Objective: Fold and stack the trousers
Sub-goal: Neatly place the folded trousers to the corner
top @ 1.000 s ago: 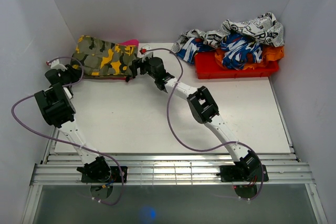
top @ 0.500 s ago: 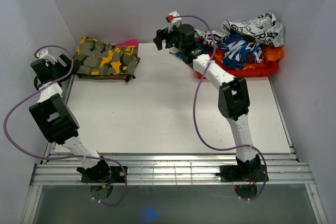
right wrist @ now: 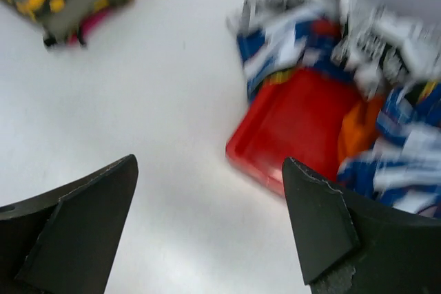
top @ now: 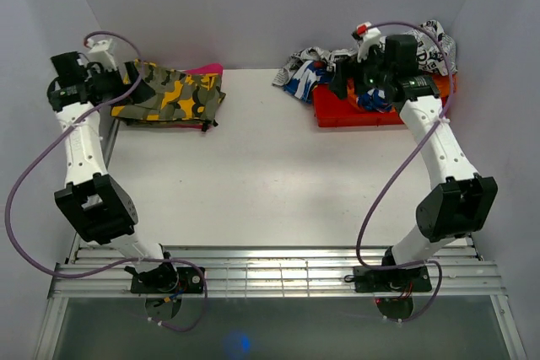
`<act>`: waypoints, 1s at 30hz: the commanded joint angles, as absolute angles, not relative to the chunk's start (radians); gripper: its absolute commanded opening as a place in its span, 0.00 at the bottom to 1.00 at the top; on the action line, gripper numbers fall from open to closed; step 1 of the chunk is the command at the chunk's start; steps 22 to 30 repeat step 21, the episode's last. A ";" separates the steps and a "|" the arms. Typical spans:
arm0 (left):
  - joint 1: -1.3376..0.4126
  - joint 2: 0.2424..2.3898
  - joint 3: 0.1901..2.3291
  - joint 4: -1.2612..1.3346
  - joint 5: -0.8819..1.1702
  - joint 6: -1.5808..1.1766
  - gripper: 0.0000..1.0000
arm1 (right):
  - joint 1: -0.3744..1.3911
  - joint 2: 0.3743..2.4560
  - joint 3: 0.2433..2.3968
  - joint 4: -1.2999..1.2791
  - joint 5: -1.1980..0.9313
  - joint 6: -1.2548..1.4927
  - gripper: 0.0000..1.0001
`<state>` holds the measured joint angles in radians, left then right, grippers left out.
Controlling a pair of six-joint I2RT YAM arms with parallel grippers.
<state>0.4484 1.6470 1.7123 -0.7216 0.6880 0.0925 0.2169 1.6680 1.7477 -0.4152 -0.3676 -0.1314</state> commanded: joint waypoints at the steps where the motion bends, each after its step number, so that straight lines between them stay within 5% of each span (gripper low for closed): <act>1: 0.255 1.638 1.671 -0.922 0.643 0.196 0.98 | 0.161 1.545 1.504 -0.630 -0.449 -0.238 0.90; 5: 0.054 1.635 1.504 -0.872 0.592 0.154 0.98 | 0.103 1.400 1.286 -0.678 -0.454 -0.282 0.90; 12: -0.043 1.618 1.344 -0.724 0.612 0.043 0.98 | 0.038 1.210 0.999 -0.634 -0.403 -0.305 0.90; 30: -0.081 1.594 1.301 -0.673 0.508 0.035 0.98 | -0.067 1.166 0.999 -0.643 -0.436 -0.278 0.90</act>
